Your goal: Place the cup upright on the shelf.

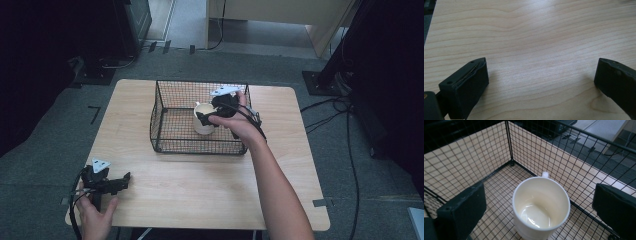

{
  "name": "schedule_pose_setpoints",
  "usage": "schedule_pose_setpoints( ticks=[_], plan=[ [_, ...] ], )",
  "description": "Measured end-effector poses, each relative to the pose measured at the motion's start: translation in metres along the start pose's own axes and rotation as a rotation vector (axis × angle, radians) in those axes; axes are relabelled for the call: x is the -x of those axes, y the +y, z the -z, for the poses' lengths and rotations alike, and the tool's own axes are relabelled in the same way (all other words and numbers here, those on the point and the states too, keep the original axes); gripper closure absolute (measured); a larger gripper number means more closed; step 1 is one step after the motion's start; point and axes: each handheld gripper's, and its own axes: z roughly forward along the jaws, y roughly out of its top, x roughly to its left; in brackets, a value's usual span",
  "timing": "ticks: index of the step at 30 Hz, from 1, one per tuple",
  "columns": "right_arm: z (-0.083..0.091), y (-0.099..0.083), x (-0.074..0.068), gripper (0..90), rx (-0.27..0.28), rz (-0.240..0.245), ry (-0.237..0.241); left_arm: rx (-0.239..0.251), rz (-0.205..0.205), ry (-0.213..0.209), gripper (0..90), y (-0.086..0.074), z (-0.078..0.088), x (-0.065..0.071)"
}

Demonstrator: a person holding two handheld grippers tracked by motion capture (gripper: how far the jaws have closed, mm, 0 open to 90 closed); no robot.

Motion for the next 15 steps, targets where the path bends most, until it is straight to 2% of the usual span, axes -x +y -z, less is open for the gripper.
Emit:
schedule_pose_setpoints(
  ticks=[4,5,6,10,15],
  plan=[
    [0.024,0.003,-0.007,0.0,0.044,-0.001,-0.009,0.001,0.000,0.000,0.0,0.000,0.000,0.000],
    [0.024,0.003,-0.007,0.0,0.044,-0.001,-0.009,0.001,0.000,0.000,0.0,0.000,0.000,0.000],
    [0.033,0.002,-0.008,0.0,0.055,0.002,-0.009,0.002,0.001,0.000,0.0,0.000,0.000,0.000],
    [0.046,-0.001,-0.010,0.0,0.070,0.006,-0.014,0.003,0.002,0.001,0.0,0.000,0.000,0.000],
    [0.070,-0.012,-0.009,0.0,0.091,0.006,-0.026,0.002,0.001,0.001,0.0,0.000,0.000,0.000]
  ],
)
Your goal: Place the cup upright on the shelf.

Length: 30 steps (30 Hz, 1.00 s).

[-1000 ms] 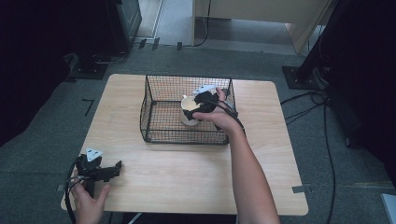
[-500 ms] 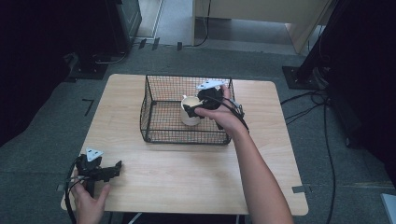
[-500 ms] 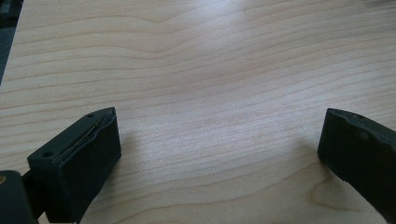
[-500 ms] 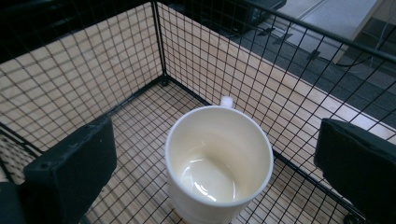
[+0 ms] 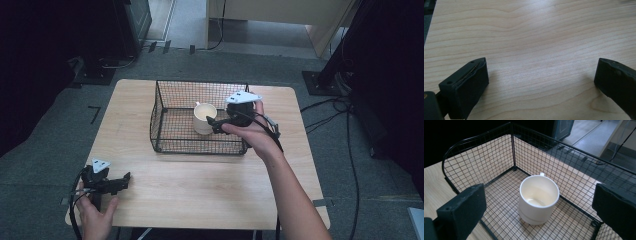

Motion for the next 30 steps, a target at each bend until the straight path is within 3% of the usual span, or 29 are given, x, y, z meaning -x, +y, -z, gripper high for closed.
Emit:
schedule_pose_setpoints(
  ticks=[15,30],
  plan=[
    [0.053,-0.039,0.018,0.0,0.034,-0.017,-0.054,0.000,0.000,0.000,0.0,0.000,0.000,0.000],
    [0.081,-0.090,0.042,0.0,0.028,-0.100,-0.113,-0.001,-0.001,0.000,0.0,0.000,0.000,0.000]
  ],
)
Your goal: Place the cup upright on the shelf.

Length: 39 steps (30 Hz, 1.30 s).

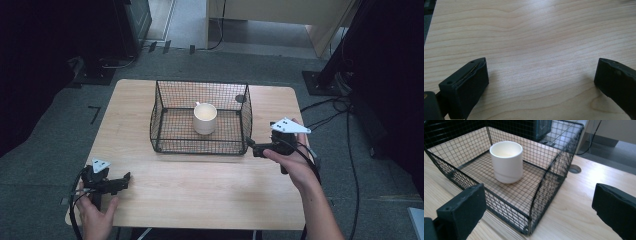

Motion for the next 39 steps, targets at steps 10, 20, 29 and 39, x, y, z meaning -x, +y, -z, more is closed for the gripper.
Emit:
schedule_pose_setpoints(
  ticks=[10,20,29,39],
  plan=[
    [0.011,-0.031,0.018,0.0,-0.022,-0.046,-0.036,0.002,0.000,0.000,0.0,0.000,0.000,0.000],
    [0.015,-0.061,0.033,0.0,-0.047,-0.091,-0.075,0.002,0.000,0.000,0.0,0.000,0.000,0.000],
    [0.015,-0.089,0.043,0.0,-0.086,-0.119,-0.118,0.001,-0.002,0.000,0.0,0.000,0.000,0.000],
    [0.018,-0.122,0.057,0.0,-0.135,-0.162,-0.161,0.001,-0.002,0.000,0.0,0.000,0.000,0.000]
  ],
)
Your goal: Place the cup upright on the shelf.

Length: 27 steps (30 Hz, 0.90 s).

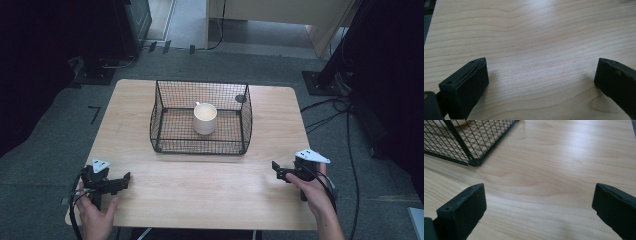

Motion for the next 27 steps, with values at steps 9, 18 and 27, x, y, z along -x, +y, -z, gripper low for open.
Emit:
schedule_pose_setpoints(
  ticks=[9,18,27],
  plan=[
    [0.004,-0.017,0.012,0.0,-0.018,-0.031,-0.032,0.000,0.000,0.000,0.0,0.000,0.000,0.000],
    [0.006,-0.031,0.018,0.0,-0.046,-0.031,-0.075,0.001,0.002,0.000,0.0,0.000,0.000,0.000],
    [0.008,-0.043,0.017,0.0,-0.100,0.000,-0.128,0.000,0.000,0.000,0.0,0.000,0.000,0.000]
  ],
)
